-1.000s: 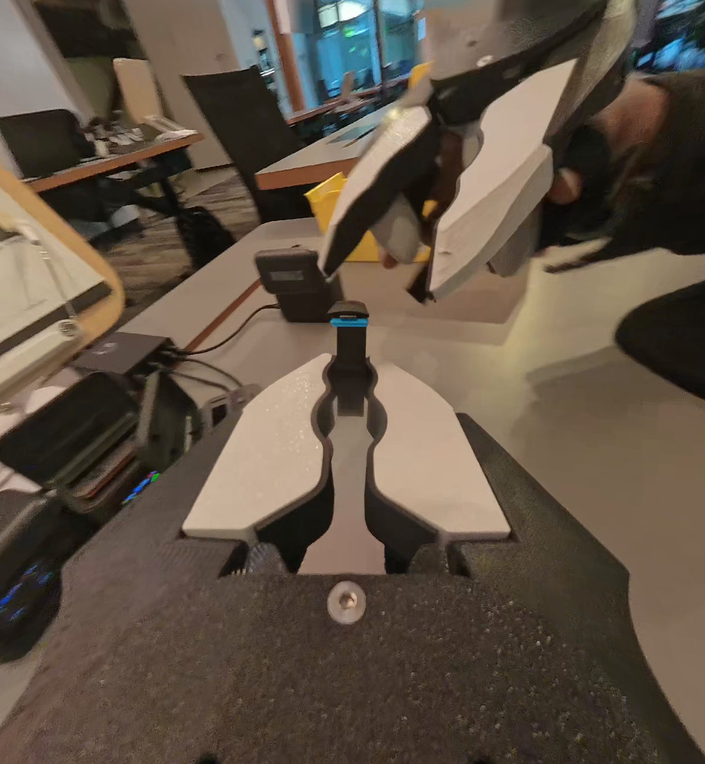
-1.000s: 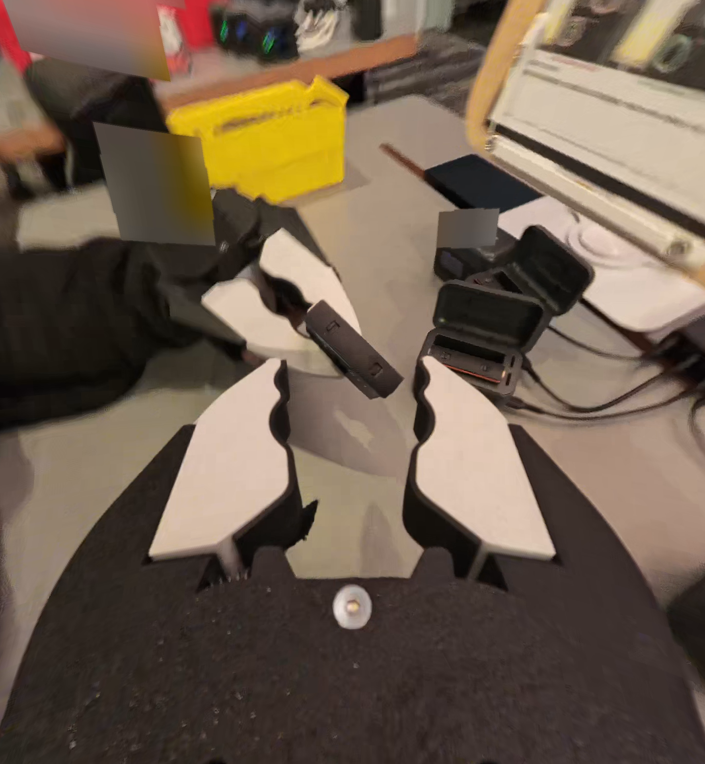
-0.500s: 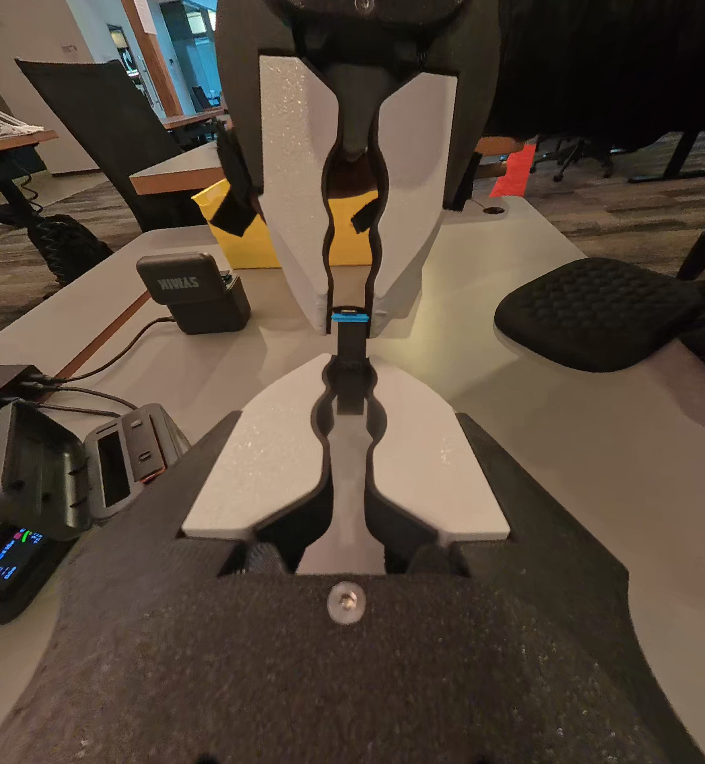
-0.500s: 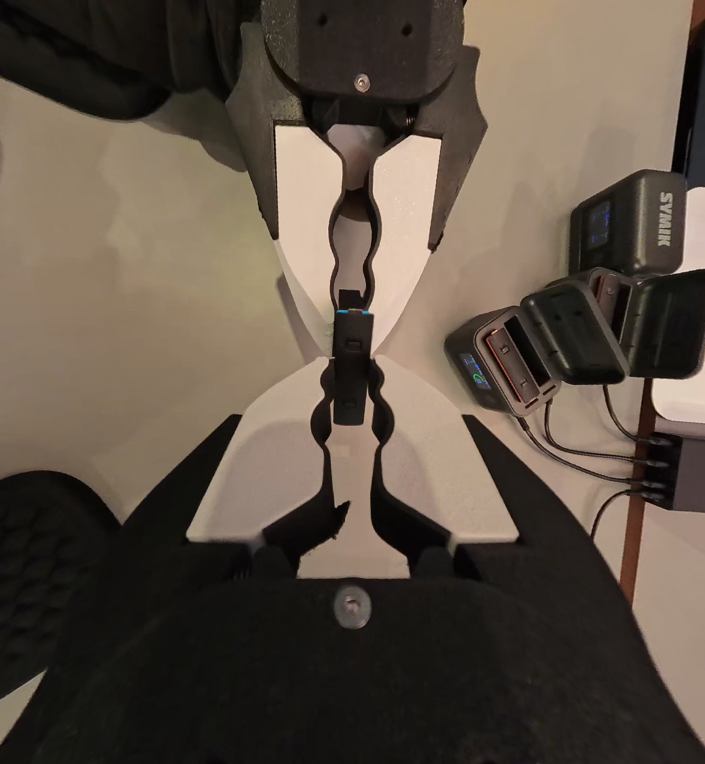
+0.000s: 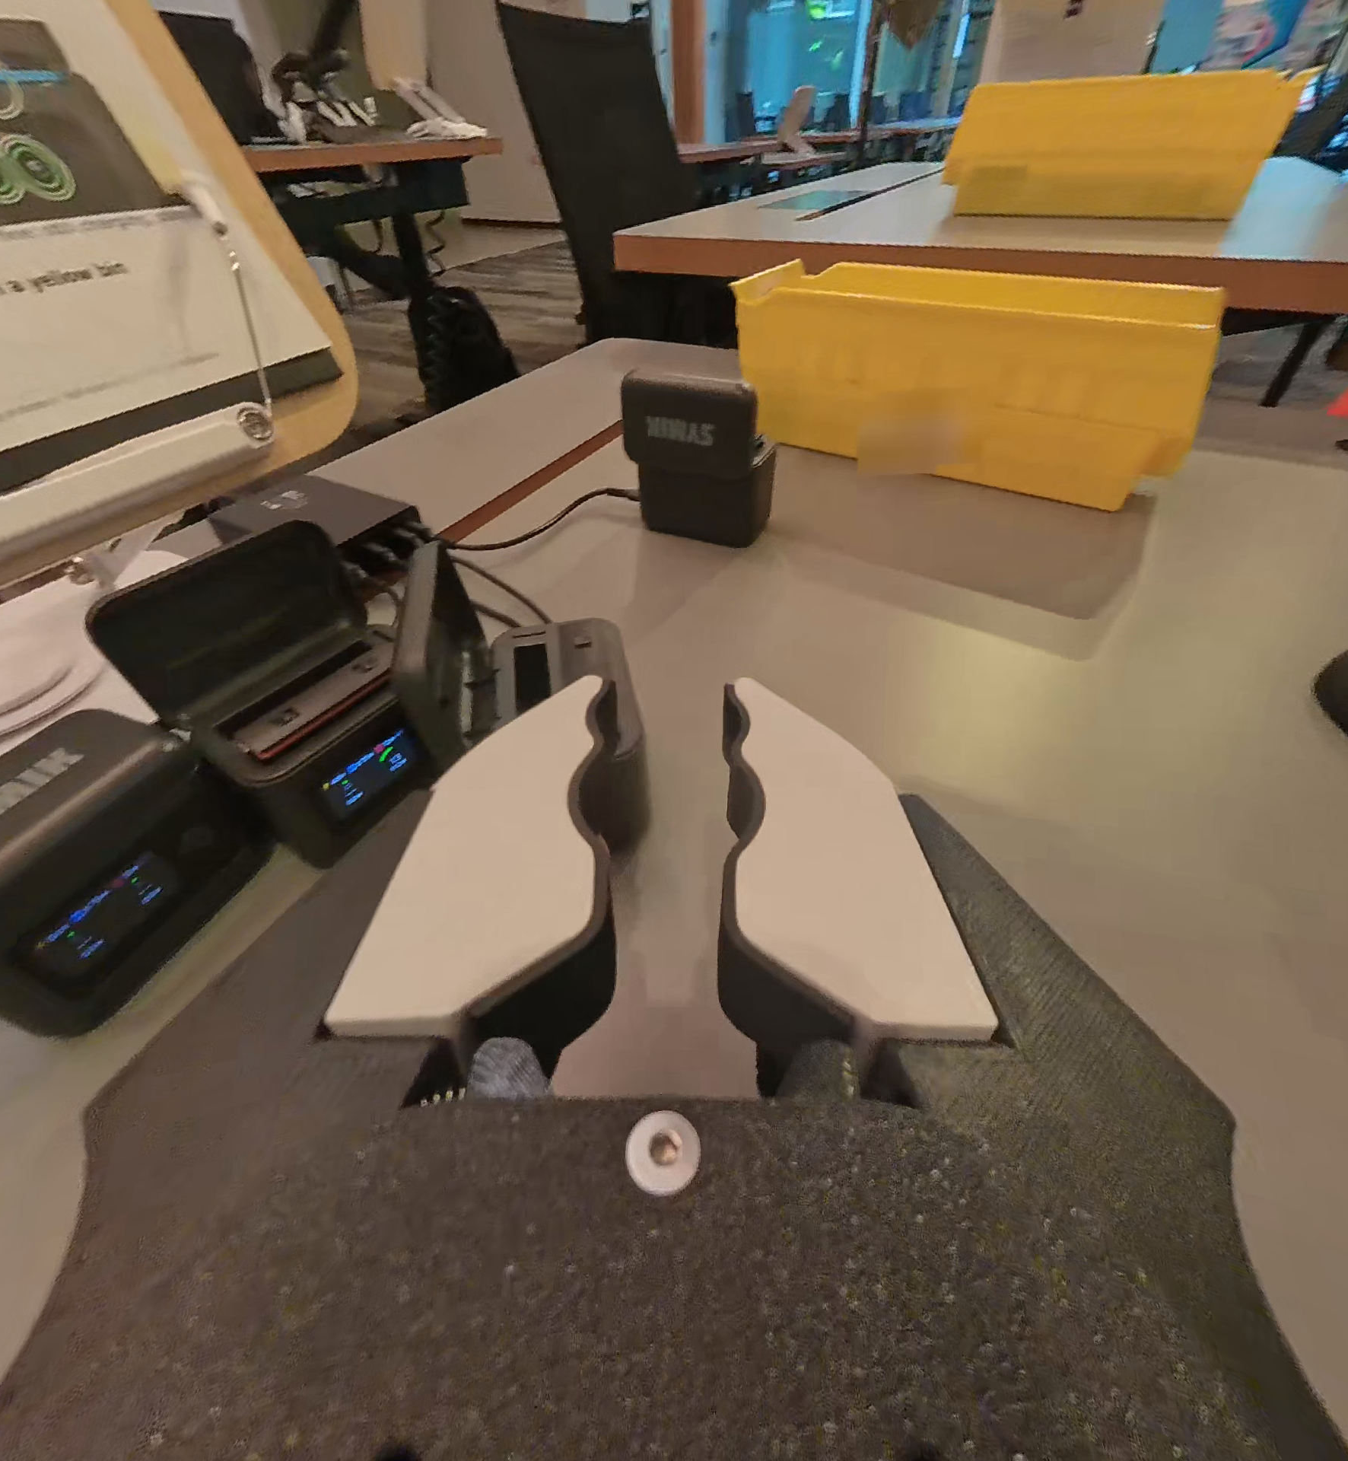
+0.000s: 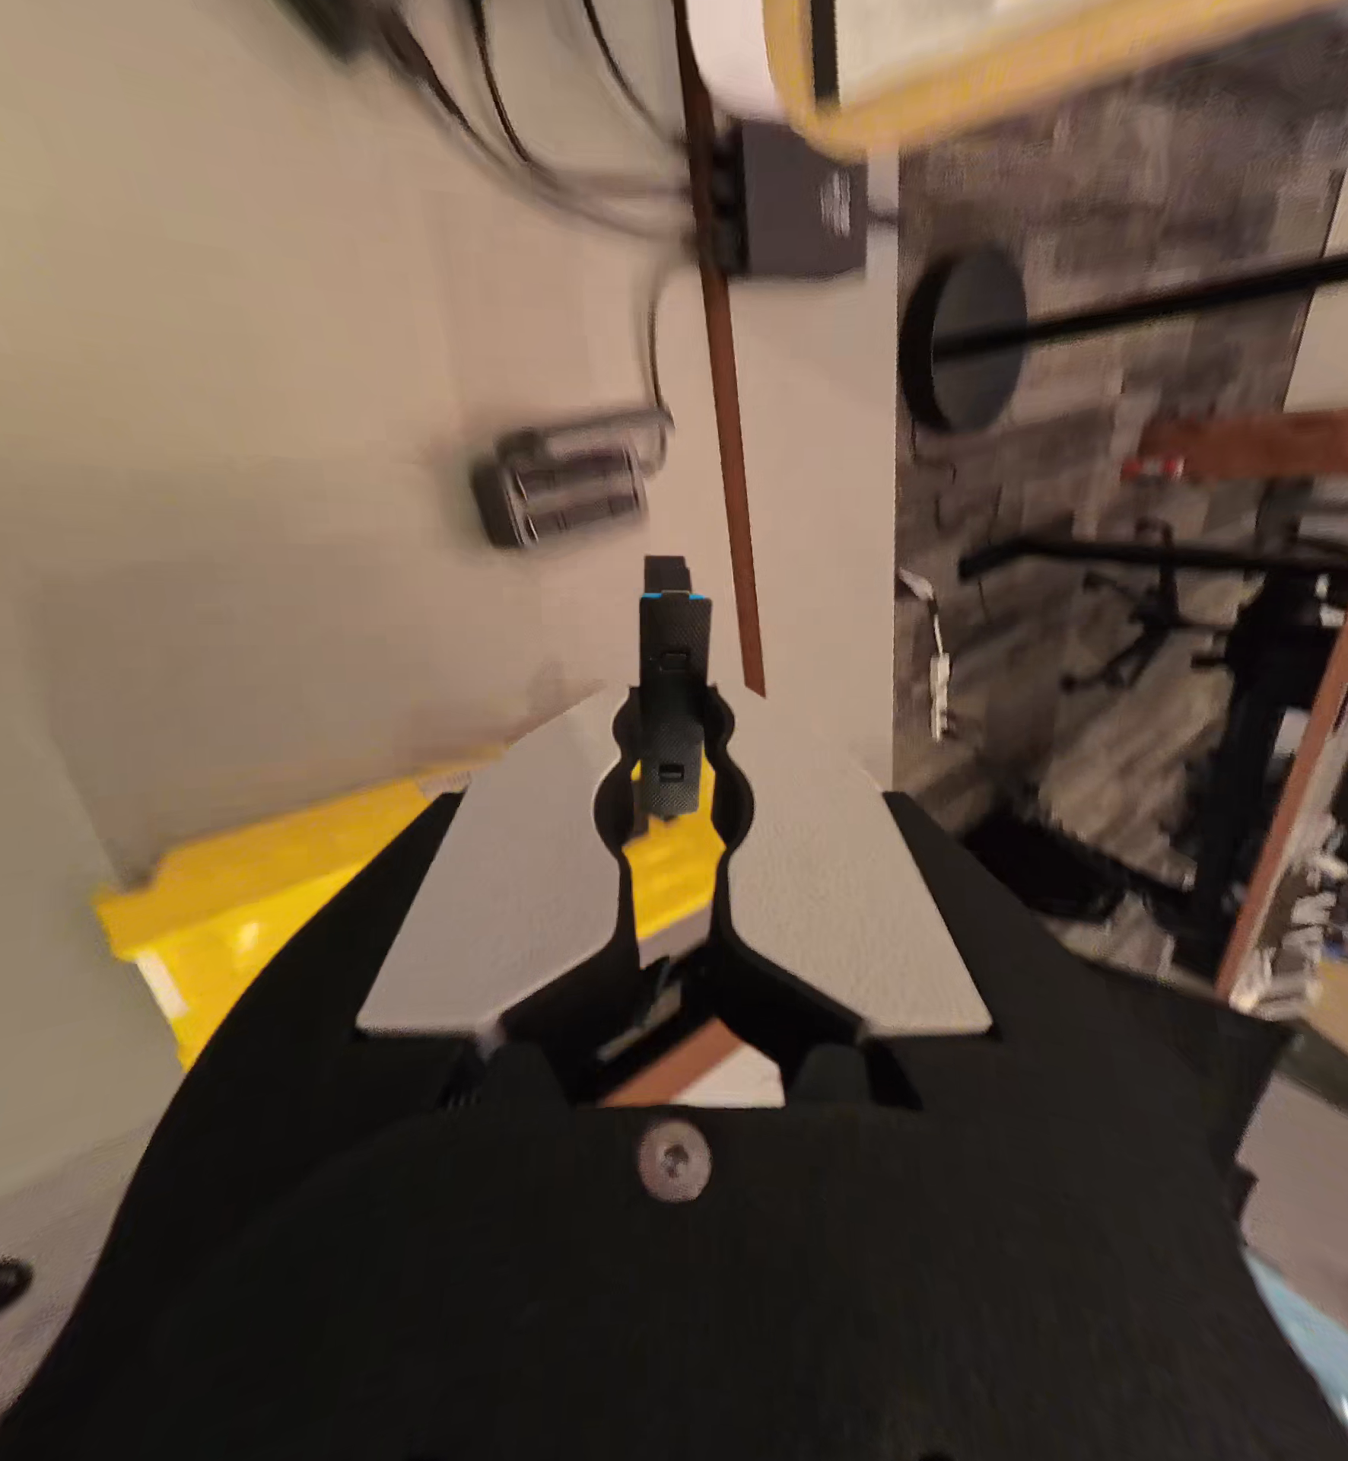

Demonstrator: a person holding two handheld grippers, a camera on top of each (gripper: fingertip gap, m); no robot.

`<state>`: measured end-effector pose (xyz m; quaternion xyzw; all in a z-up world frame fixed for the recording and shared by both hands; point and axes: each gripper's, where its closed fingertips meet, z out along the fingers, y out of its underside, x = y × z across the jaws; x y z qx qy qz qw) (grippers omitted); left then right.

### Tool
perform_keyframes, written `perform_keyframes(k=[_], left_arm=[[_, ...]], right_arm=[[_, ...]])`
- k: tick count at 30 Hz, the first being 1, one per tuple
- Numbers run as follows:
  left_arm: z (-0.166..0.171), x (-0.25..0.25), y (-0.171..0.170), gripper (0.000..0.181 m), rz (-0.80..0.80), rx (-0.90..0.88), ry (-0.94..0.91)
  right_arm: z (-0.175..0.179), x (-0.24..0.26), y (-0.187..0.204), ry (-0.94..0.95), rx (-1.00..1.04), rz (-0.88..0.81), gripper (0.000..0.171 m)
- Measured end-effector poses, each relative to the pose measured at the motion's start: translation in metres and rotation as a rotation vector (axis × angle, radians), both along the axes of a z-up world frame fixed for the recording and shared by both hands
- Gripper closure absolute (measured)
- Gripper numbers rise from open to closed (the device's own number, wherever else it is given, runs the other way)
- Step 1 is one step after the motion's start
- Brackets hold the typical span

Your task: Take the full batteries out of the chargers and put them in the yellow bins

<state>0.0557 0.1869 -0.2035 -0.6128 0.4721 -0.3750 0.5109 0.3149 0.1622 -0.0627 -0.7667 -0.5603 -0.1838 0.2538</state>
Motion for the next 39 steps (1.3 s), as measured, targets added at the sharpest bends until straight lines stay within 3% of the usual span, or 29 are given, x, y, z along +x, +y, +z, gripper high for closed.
perform_keyframes(k=[3,8,13,19,26,35,39], left_arm=[[-0.004,-0.001,0.005,0.157,0.035,-0.005,0.012],[-0.014,-0.001,0.009,0.157,0.06,-0.006,0.037],[-0.021,0.001,0.011,0.158,0.075,-0.004,0.065],[-0.021,-0.002,0.016,0.158,0.11,-0.013,0.059],[-0.028,-0.003,0.024,0.158,0.175,-0.009,0.108],[-0.051,-0.007,0.034,0.14,0.282,0.06,0.31],[-0.061,-0.004,0.034,0.144,0.296,0.076,0.389]], right_arm=[[-0.018,0.064,0.0,-0.074,-0.061,-0.106,0.156],[-0.088,0.136,-0.009,-0.131,-0.224,-0.213,0.156],[-0.147,0.157,-0.007,-0.098,-0.325,-0.228,0.156],[-0.188,0.161,0.001,-0.109,-0.391,-0.194,0.156],[-0.201,0.163,0.015,-0.126,-0.356,-0.186,0.154],[-0.19,0.171,0.022,-0.168,-0.242,-0.203,0.143],[-0.195,0.171,0.024,-0.166,-0.208,-0.215,0.141]])
